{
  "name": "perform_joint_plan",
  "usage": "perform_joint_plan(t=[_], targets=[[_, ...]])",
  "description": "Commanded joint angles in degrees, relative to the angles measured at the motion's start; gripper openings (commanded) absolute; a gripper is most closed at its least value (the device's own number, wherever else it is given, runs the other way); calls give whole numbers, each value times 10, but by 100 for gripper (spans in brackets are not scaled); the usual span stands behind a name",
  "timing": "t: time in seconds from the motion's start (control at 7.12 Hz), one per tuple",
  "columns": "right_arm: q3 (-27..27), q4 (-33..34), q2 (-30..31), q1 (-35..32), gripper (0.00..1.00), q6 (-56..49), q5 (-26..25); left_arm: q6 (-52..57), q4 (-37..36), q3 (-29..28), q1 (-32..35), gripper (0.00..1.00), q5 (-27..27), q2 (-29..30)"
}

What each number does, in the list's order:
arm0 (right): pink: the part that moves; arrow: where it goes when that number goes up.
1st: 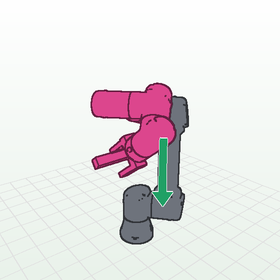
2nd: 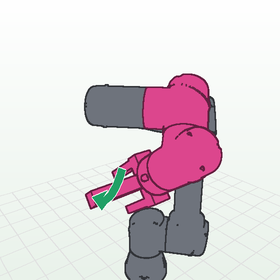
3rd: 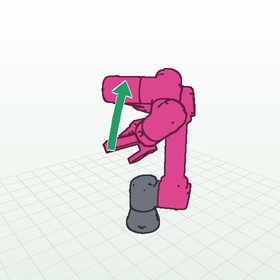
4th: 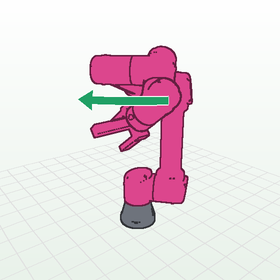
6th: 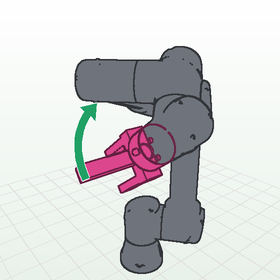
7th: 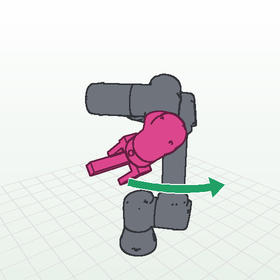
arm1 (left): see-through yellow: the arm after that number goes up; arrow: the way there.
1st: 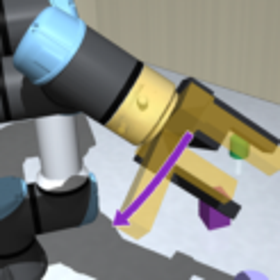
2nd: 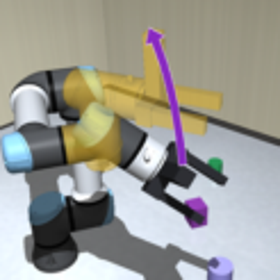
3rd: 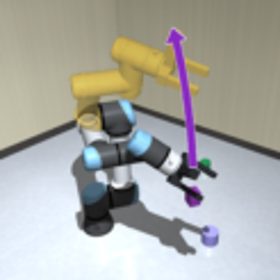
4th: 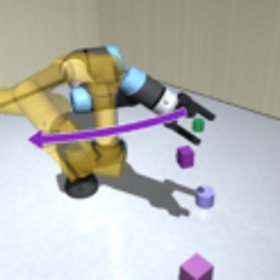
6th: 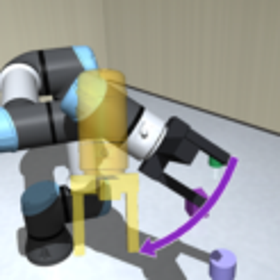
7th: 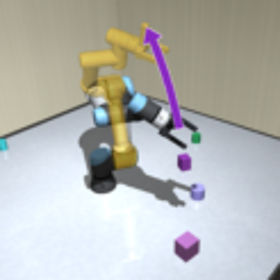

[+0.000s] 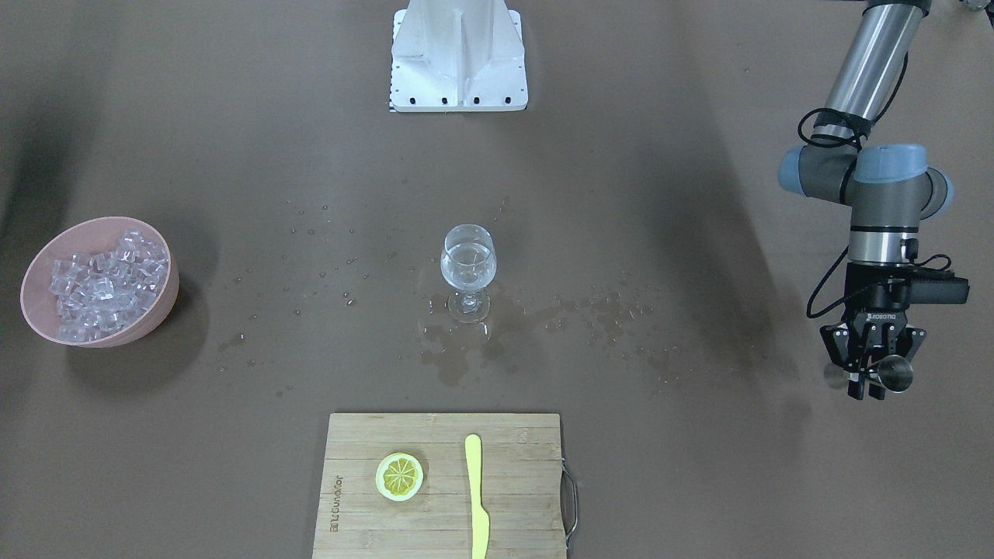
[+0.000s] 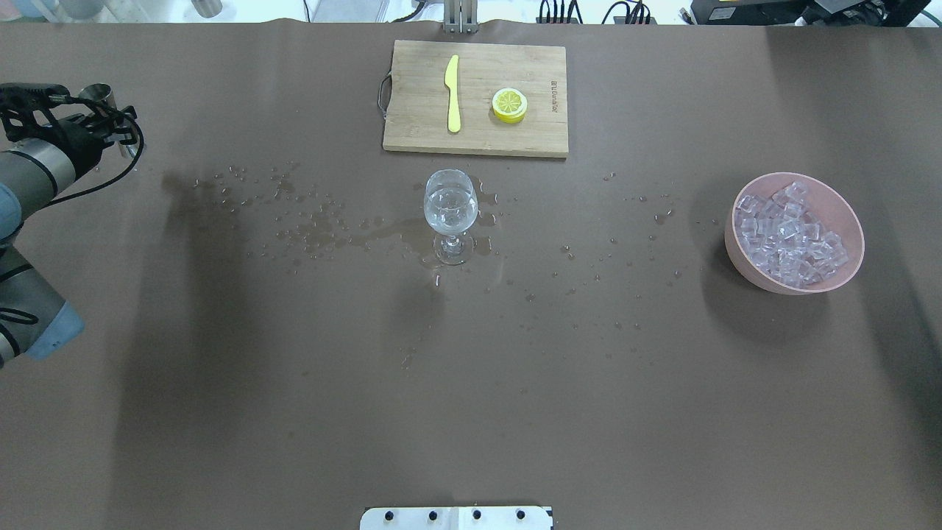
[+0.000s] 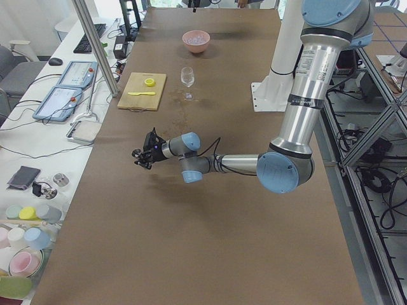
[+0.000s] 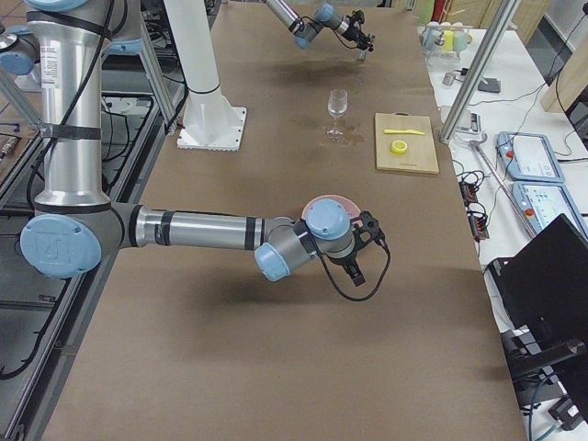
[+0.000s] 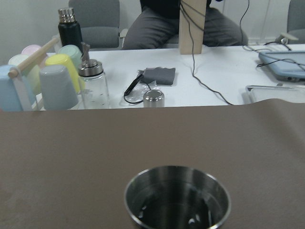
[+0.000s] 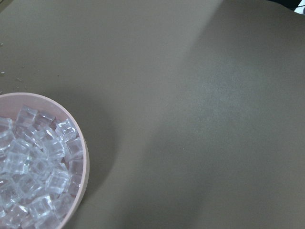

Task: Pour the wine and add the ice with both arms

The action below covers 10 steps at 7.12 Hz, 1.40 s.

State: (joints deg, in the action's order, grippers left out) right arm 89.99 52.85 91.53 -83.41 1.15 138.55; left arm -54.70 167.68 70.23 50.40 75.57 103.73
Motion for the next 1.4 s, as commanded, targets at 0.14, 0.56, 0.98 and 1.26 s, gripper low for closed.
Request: perform_joint_plan(t=[0.14,0.56,0.98,1.26], targets=[[-3,-2,-8,0,100,1,0,-2,0,59,-4,0,-1,24],[-4,-2,-7,0,100,2,4,6,-23,160,-79,0,-10,49],[-9,-1,-7,0,100,2,5,216,-92,208,-197,0,-178,97],[-10,0,-7,0,100,2,11,236,-221,247,-248,0,-240,138]])
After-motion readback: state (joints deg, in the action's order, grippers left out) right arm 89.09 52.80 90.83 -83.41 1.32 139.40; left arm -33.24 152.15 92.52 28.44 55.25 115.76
